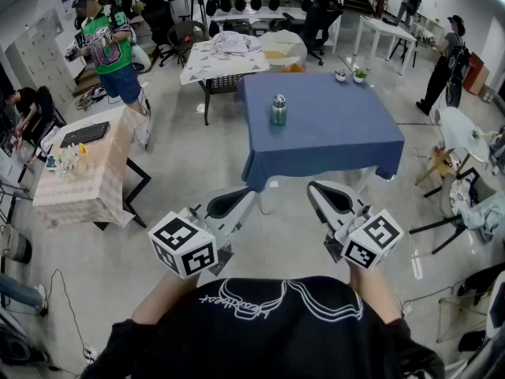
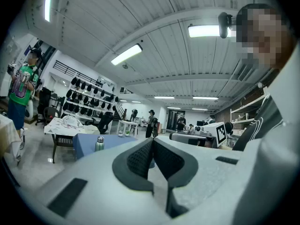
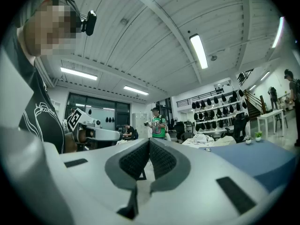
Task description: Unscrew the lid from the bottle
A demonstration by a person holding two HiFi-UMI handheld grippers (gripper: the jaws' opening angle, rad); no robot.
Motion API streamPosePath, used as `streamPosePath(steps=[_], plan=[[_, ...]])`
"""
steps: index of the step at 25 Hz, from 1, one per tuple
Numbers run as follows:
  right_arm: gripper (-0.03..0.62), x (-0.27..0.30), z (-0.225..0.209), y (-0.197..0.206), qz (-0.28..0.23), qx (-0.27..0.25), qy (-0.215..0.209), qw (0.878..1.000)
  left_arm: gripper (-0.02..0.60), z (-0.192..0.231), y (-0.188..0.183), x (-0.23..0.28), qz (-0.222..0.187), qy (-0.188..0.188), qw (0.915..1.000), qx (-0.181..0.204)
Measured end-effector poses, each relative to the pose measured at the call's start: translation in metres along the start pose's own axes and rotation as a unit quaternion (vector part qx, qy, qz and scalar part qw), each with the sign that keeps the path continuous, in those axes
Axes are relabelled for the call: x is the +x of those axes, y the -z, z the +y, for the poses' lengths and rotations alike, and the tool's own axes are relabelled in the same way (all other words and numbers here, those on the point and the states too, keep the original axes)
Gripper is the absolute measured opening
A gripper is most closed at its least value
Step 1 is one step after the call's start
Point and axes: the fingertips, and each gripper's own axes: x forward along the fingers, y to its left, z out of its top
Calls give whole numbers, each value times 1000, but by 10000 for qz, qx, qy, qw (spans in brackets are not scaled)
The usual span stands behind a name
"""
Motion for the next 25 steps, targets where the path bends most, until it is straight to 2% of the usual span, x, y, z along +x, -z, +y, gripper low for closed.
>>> streamPosePath(steps=[6,12,14,15,17,25], plan=[[3,-4,-7,1,-38,-49,27,10000,5,-2,1,11,-34,12,10000,51],[3,-16,-26,0,-94,-12,228,9997,6,-10,-1,25,-91,6,9998,192],[39,-20,-34,3,-55,-1,291,9996,8,-10,2,31,-60,-40,9997,228],[53,-23,-38,4,-58,-19,349,9994,22,-10,5,35,-35,-43,9997,218],[95,-29,-45,6,-62,-61,423,9991,104,-12,11,42,9,-7,9998,188],[260,-49,-82,14,34,-62,397,9992,242,-14,37,83,220,-88,9994,261]])
